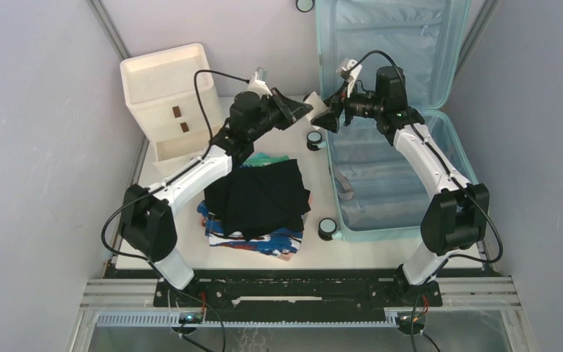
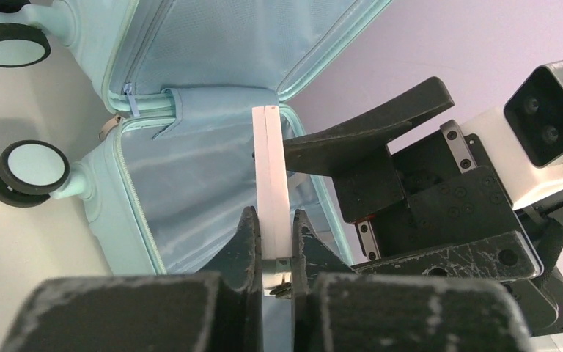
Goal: Open, take out, and arrange the luggage
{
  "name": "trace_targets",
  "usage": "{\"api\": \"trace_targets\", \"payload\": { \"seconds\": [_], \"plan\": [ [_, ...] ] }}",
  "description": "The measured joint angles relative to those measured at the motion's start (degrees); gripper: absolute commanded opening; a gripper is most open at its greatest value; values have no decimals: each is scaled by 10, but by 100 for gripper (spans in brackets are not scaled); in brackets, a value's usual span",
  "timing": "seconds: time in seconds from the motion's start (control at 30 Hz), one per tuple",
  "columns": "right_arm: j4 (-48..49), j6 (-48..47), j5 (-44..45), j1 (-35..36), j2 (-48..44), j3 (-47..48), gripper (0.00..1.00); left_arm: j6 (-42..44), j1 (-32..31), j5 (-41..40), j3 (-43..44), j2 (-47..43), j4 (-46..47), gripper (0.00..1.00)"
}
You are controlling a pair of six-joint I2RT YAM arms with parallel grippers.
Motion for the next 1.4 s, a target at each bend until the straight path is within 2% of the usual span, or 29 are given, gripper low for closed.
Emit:
{"api": "trace_targets", "payload": {
  "seconds": [0.03, 0.1, 0.13, 0.23, 0.27, 0.3, 0.33, 0.5, 0.73, 1.03, 1.17, 1.4],
  "plan": [
    [0, -2, 5, 1, 0, 0, 0, 0, 0, 0, 3, 2, -2, 0],
    [-1, -6, 9, 3, 0, 0, 10, 1, 0, 0, 4, 2, -5, 0],
    [-3, -8, 11, 4, 0, 0, 20, 2, 0, 0, 4, 2, -7, 0],
    [-6, -10, 13, 5, 0, 0, 70, 3, 1, -1, 4, 2, -9, 0],
    [-7, -12, 13, 5, 0, 0, 80, 5, 1, -1, 3, 2, -10, 0],
    [-8, -14, 14, 5, 0, 0, 95, 7, 1, -1, 3, 2, -9, 0],
    [-9, -15, 13, 5, 0, 1, 99, 7, 2, -2, 2, 1, -9, 0],
    [-31, -23, -20, 7, 0, 11, 100, 15, 19, -11, -45, -30, 1, 0],
    [-52, -30, -53, -1, 0, 15, 100, -6, 93, -50, -178, -135, 26, 0],
    [-67, -47, -61, -25, 0, 8, 100, -84, 234, -101, -370, -282, 61, 0],
    [-73, -57, -60, -34, 0, -6, 100, -114, 304, -115, -436, -321, 64, 0],
    [-85, -69, -60, -38, 0, -17, 100, -148, 415, -104, -466, -314, 77, 0]
  ]
}}
